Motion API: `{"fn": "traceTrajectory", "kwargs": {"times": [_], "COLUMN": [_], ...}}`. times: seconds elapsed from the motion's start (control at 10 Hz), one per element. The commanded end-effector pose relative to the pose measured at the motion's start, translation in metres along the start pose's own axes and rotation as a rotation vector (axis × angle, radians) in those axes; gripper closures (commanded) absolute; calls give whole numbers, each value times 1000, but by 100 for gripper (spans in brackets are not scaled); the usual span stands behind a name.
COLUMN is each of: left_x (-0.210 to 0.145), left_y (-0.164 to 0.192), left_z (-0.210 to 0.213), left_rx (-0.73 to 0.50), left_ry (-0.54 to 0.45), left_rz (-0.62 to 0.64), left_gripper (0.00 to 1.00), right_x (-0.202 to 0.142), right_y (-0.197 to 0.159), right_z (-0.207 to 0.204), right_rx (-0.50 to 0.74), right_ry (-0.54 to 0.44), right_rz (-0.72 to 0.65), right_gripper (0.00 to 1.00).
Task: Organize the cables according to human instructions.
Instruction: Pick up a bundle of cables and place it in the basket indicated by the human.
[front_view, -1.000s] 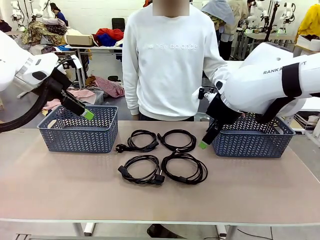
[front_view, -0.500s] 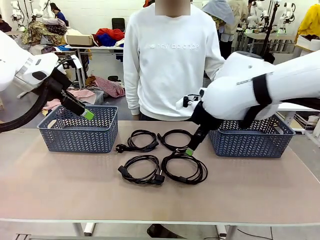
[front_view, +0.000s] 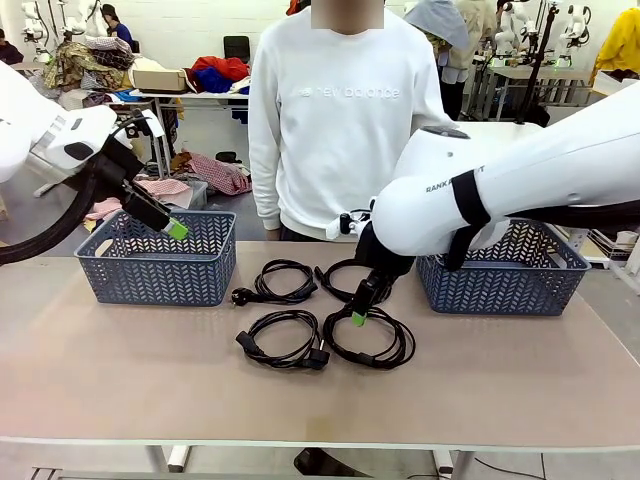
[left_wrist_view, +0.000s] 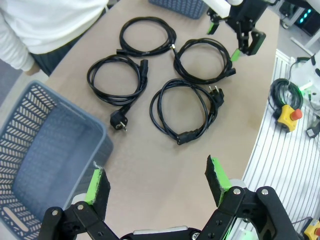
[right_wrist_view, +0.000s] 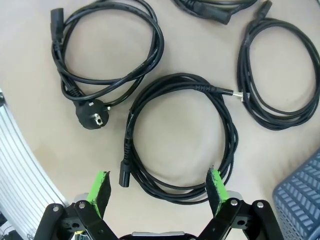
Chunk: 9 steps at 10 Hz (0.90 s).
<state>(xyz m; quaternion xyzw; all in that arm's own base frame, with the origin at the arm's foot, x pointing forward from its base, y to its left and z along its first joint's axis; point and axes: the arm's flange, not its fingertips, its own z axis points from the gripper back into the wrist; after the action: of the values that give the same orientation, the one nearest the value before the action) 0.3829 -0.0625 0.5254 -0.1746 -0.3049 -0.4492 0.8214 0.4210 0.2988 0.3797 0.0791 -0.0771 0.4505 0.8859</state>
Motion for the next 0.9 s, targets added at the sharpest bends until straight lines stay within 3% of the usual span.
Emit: {"fn": "traceTrajectory", "kwargs": {"times": [0.0,0.5,0.8], "left_x": [-1,-1,-1], "left_y": [2,2,2], "left_z": [0,0,0], "left_rx": [-20,-20,-20], "left_ry": [-23,-23,-23], "left_rz": [-9,-9,-9], "left_gripper": [0,0,0], "right_x": [9,19,26], "right_y": [5,20,17], "right_z": [-9,-38,-51], "right_rx": [-15,-62,-72], "right_ry": [43,148,159], "right_rz": [-37,-63,-70], "right_gripper": [0,0,0]}}
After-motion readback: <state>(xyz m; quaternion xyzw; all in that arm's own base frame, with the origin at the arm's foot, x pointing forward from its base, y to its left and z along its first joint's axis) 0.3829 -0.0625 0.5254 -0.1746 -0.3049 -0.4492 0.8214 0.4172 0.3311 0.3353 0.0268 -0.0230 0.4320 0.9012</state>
